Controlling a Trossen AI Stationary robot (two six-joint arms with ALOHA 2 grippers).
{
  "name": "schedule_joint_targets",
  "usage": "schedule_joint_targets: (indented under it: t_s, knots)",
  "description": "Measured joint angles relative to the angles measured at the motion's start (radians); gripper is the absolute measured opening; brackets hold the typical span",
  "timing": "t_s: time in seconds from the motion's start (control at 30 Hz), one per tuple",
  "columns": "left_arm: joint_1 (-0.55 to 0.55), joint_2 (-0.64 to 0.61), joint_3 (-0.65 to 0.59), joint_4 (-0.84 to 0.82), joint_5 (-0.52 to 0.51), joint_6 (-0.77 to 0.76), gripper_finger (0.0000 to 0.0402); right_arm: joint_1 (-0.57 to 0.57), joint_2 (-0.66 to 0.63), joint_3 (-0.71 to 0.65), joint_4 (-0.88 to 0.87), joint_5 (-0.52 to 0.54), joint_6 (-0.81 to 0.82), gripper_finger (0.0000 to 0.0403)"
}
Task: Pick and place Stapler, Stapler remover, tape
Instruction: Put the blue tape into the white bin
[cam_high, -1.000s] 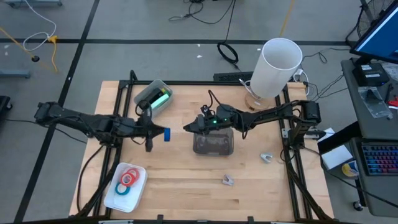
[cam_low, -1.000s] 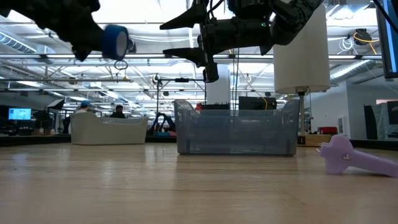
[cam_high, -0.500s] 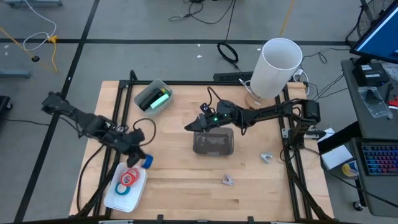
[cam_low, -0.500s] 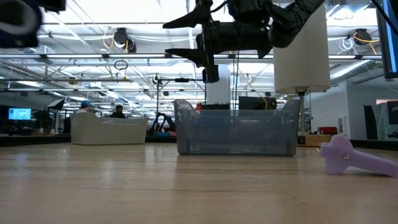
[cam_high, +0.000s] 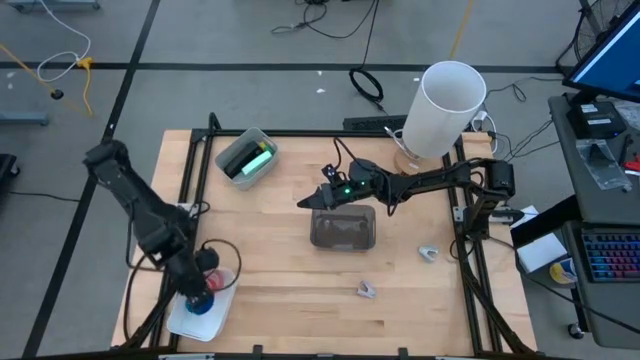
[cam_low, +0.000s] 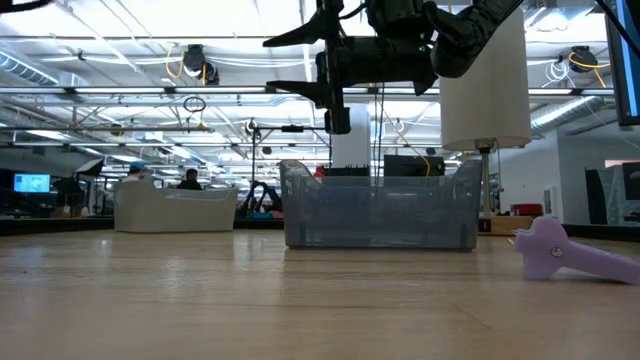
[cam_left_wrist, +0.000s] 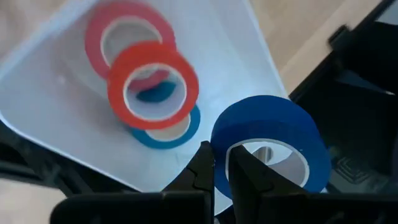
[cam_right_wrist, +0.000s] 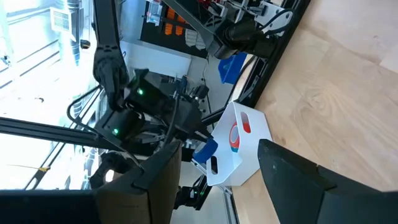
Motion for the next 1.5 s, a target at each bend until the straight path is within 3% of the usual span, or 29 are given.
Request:
schedule_joint_targets:
  t_s: [0.27,1.07,1.5]
  knots:
    - [-0.098,0.090,0.000,0.090,-0.101,-0.133,0.0019,0.000,0.000,0.000,0.000,0.000,-0.009,0.0204]
    - [-0.130,0.318,0.004,0.099,-0.049,-0.206,0.0020,0.002,0.000,0.000,0.000,0.000,-0.008,0.0206]
    - [-0.132,0.323,-0.003,0.095,-0.049,-0.206,0.0130,0.002,0.000,0.000,0.000,0.000,-0.012,0.0205]
